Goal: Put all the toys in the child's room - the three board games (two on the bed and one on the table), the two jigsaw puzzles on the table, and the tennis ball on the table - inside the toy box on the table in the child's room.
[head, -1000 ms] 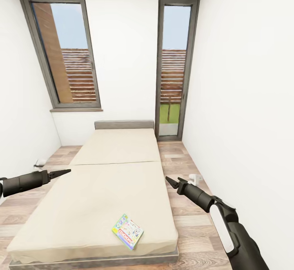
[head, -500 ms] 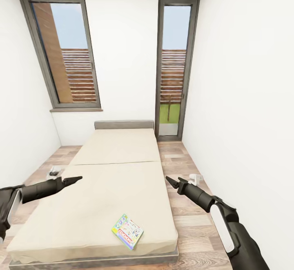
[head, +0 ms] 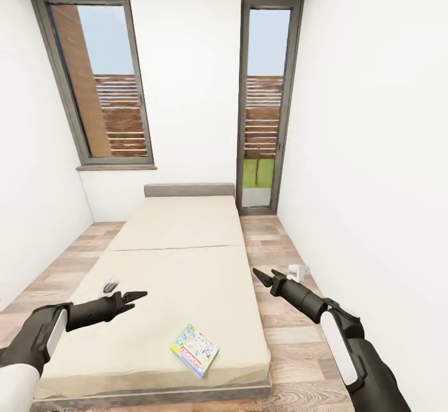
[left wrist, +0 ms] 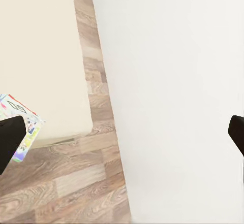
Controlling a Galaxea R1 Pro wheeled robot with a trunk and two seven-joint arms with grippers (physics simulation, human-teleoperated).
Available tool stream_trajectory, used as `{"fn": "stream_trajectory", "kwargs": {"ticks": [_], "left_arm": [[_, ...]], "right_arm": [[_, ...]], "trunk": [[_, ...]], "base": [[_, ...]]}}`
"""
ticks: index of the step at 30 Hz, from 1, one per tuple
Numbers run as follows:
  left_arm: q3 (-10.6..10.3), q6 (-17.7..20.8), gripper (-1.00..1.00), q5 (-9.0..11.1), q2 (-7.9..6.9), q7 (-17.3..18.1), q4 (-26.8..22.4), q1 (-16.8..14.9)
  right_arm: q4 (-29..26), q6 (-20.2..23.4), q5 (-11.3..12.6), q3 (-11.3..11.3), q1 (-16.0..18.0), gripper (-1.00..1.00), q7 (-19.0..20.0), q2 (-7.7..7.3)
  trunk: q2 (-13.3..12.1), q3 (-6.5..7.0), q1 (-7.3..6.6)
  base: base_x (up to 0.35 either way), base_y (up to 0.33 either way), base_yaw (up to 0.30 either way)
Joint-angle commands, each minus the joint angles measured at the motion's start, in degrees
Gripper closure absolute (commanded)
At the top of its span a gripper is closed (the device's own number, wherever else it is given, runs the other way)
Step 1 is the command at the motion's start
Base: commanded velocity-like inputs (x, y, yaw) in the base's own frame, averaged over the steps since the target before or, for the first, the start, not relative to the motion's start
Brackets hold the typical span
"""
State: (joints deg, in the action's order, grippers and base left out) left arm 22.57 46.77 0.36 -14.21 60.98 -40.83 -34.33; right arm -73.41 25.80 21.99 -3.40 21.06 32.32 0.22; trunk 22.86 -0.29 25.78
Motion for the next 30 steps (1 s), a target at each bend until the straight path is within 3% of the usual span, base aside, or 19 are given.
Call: {"fn": "stream_trajectory", "kwargs": {"ticks": [1,7,19,25,30], "left_arm": [[0.1,0.4,-1.00,0.1,0.44,-1.4,1.5,0.0],[0.2,0.2,-1.00,0.4,1.48,-6.2,4.3,0.0],[0.2,0.2,-1.00,0.2,4.50,-7.0,4.7,-0.1],[0.2,-2.8,-1.00,0.1,7.96,-8.1,5.2,-0.1],[0.5,-4.7,-1.00,0.6,10.77,-13.4,9.0,-0.1]], "right_arm": [[0.0,0.5,0.5,-0.1,0.0,-1.00,0.1,0.03],[-0.1,0.5,0.4,0.0,0.0,-1.00,0.1,0.07],[-0.1,0.6,0.4,0.0,0.0,-1.00,0.0,0.13],[-0.9,2.5,0.4,0.0,0.0,-1.00,0.0,0.13],[-3.9,4.1,0.4,0.2,0.0,-1.00,0.0,0.13]], "trunk": [[0.1,-0.03,0.00],[0.1,-0.03,0.00],[0.1,-0.03,0.00],[0.9,-0.39,0.44],[2.9,-1.29,1.54]], "base": [[-0.245,0.000,0.000],[-0.157,-0.036,0.000],[-0.011,-0.112,0.000],[0.000,-0.004,0.000],[0.000,0.000,0.000]]}}
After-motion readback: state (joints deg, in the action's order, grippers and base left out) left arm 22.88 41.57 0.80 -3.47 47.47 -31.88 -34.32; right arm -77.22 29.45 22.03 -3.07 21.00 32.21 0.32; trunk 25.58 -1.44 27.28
